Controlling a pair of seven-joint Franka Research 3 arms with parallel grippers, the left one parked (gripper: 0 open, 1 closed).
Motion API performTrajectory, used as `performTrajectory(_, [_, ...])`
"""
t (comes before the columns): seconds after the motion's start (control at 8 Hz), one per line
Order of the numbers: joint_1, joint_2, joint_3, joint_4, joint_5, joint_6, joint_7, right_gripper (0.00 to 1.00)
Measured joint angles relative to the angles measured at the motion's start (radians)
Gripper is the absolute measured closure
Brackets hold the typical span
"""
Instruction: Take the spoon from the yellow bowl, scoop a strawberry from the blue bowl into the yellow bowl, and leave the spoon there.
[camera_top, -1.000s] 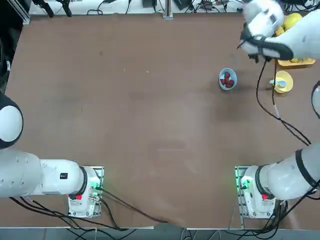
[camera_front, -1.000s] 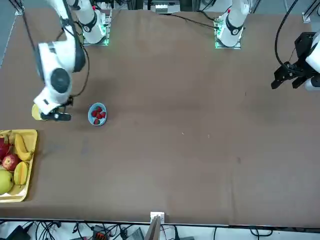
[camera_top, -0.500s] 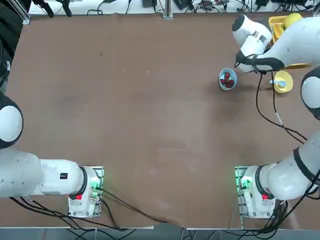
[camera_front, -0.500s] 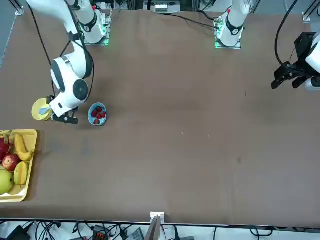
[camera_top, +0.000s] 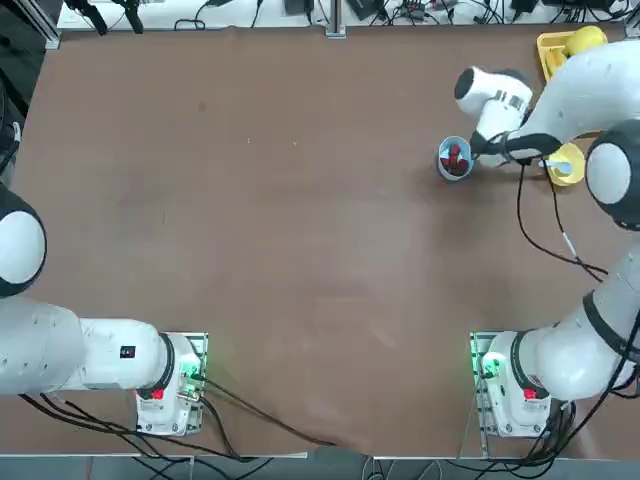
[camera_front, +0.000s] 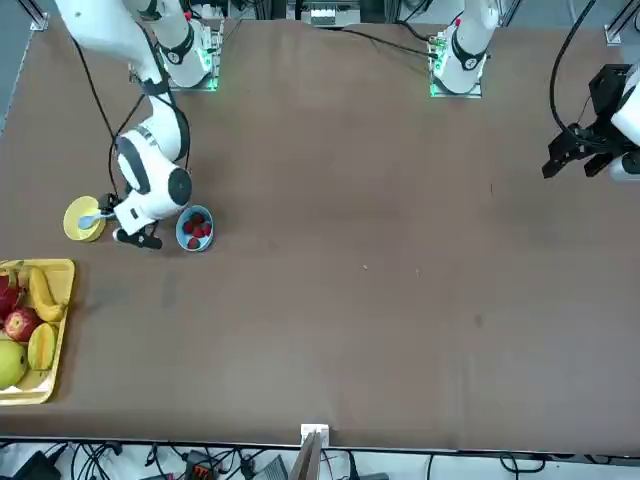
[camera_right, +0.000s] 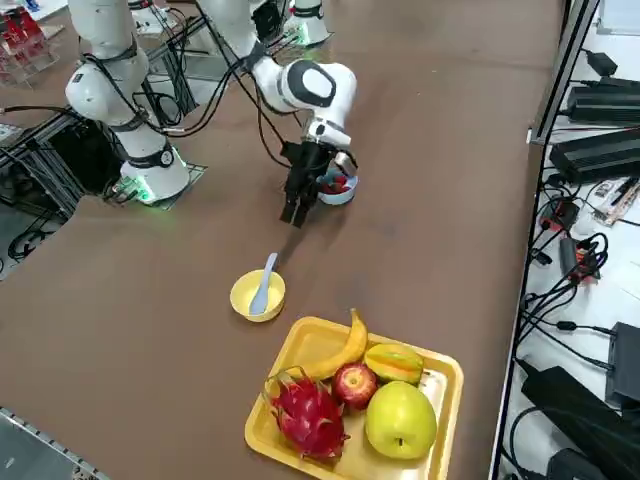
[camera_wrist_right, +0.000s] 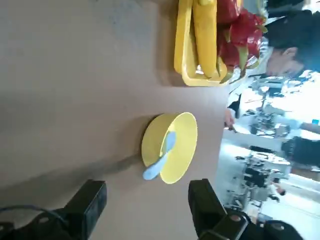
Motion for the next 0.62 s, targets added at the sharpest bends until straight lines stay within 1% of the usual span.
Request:
performTrajectory(0.25, [-0.003, 0.042, -0.009, -0.027, -0.091, 0.000, 0.088, 0.02])
performTrajectory(0.62, [-0.006, 0.069, -0.015, -0.046, -0.131, -0.001, 0.148, 0.06])
